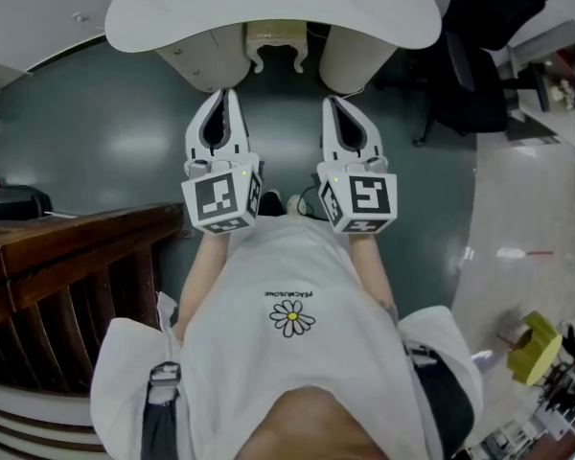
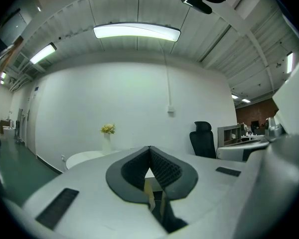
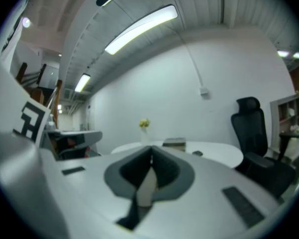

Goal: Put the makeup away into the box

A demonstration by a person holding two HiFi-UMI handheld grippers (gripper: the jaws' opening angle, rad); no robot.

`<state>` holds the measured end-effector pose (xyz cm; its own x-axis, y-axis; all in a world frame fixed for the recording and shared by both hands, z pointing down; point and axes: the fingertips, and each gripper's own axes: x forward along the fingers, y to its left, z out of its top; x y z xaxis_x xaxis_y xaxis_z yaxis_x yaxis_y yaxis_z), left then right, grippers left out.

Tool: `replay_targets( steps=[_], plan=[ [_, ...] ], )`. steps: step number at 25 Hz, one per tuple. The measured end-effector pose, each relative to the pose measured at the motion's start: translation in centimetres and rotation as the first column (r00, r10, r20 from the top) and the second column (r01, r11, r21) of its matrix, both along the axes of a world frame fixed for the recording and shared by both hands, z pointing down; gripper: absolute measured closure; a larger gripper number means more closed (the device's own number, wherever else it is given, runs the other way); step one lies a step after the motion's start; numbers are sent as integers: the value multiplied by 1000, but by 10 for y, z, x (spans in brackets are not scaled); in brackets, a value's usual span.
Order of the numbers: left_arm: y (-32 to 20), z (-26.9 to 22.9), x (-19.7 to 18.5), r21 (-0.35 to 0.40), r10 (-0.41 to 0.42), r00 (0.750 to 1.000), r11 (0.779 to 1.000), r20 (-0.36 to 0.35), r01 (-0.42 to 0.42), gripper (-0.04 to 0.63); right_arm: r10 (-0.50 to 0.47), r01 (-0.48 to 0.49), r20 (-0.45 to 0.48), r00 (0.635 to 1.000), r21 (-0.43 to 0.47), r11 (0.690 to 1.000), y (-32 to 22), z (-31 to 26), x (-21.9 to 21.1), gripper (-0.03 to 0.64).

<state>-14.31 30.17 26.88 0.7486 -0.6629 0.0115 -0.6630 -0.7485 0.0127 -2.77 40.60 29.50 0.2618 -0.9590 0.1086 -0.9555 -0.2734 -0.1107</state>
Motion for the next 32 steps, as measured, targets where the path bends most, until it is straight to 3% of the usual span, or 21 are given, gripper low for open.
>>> replay_targets(
  steps=[5,9,16,20,24,32],
  plan=[
    [14,8,11,10,0,1000,1000,2,0,575,-18,18,3,1000,-19,1000,2,13,9,586],
    [-3,8,15,20,-13,1000,1000,-16,13,575,-27,25,-77,997,-24,999,-11,9,13,586],
    [-58,13,48,9,-14,997,1000,-76,15,575,-37,36,-109,993,-14,999,-52,9,48,588],
    [-88,16,76,-2,11,997,1000,-73,-11,575,-43,44,-49,998,16,999,-76,9,65,586],
    [-123,28,107,-12,42,998,999,-54,-42,575,-28,23,-104,994,-45,999,-112,20,84,586],
    [-237,11,152,-2,24,997,1000,-79,-24,575,30,-37,-84,996,-83,996,-203,9,153,586]
  ],
)
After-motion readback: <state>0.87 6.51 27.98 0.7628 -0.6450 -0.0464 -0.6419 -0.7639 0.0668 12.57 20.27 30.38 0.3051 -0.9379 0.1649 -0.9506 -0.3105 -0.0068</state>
